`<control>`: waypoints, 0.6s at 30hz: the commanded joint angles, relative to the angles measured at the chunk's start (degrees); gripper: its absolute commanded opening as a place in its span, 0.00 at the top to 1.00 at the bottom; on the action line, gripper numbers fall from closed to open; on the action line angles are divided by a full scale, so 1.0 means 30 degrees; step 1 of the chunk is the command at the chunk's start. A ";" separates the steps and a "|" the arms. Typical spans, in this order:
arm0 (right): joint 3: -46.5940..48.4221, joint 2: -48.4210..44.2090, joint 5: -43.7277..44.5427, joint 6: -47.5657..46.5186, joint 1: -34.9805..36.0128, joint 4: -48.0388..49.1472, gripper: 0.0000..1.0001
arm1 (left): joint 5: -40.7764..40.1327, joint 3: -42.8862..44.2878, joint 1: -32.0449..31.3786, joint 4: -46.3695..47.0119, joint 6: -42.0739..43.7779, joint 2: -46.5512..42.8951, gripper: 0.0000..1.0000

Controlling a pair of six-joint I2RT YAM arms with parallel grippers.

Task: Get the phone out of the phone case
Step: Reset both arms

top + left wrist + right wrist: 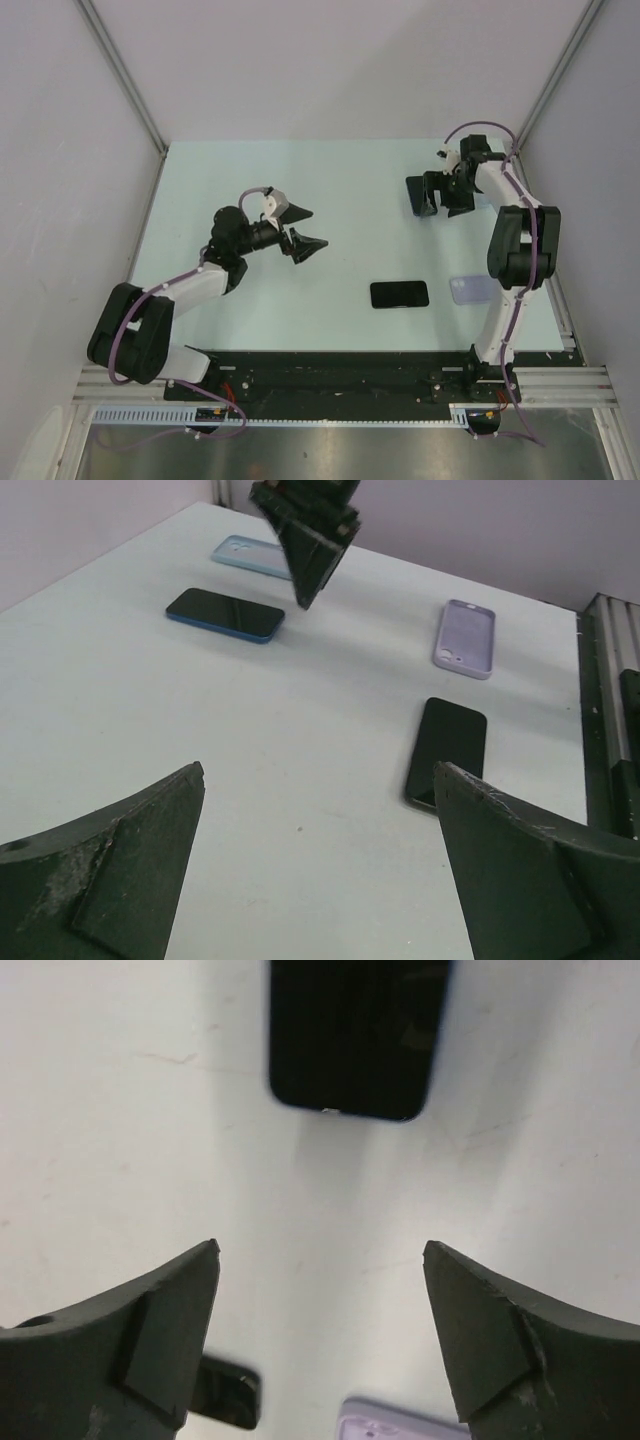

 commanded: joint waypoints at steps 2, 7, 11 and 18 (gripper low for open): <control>-0.1709 -0.4455 -0.1093 -0.0024 -0.0021 0.0658 0.00 | 0.0102 0.0950 0.1171 -0.1202 0.1520 -0.1166 0.00; -0.3263 -0.6804 -0.2235 -0.0082 -0.1102 0.0778 0.00 | -0.0864 0.1098 0.1465 -0.4216 0.4333 -0.2103 0.00; -0.4842 -0.9380 -0.3231 -0.0725 -0.1748 0.0836 0.00 | -0.0866 0.1097 0.2634 -0.5596 0.4365 -0.3301 0.00; -0.7333 -1.5092 -0.4229 -0.1137 -0.2540 0.1830 0.00 | -0.4963 0.2181 0.3517 -1.0837 0.5652 -0.6491 0.00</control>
